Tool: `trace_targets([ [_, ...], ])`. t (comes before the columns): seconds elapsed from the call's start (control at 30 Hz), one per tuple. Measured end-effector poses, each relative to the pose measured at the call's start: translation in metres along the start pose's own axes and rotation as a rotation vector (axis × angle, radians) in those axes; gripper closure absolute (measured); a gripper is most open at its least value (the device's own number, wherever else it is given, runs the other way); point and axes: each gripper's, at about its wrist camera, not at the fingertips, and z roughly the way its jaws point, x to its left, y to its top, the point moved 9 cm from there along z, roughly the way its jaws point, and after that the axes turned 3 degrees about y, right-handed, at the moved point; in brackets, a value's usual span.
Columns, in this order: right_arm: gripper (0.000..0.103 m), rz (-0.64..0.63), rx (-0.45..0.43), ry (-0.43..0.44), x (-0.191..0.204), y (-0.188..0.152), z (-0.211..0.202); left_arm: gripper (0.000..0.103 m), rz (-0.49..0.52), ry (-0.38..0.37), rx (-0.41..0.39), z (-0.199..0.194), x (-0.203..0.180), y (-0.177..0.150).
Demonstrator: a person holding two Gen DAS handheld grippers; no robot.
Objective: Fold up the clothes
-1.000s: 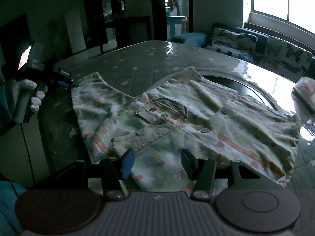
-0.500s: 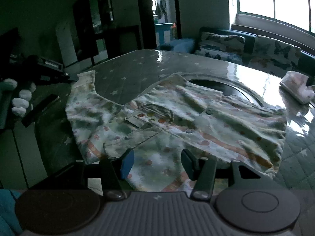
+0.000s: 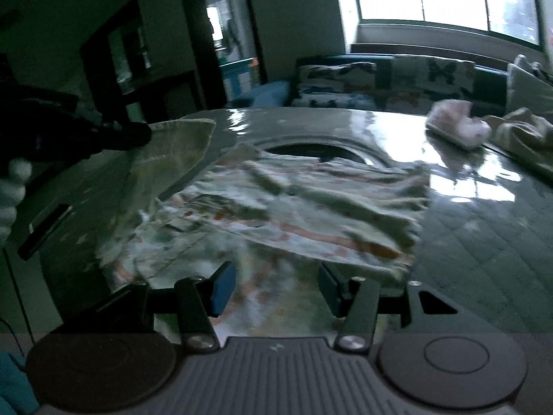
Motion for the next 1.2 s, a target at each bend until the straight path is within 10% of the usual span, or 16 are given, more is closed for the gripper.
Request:
trace_targets([
  [0.53,0.049,0.079,-0.012,-0.020,-0.024,-0.003,-0.004,0.077,0.143,-0.090,0.206,0.027,-0.021,-0.057],
  [0.9,0.052,0.054,0.070,0.052,-0.001,-0.012,0.024,0.074,0.090,0.337,0.101,0.005,0.099,-0.033],
  [1.2,0.055,0.047,0.120,0.051,0.005,-0.015,0.034,0.073,0.079,0.378,0.118,0.032,0.127,-0.028],
])
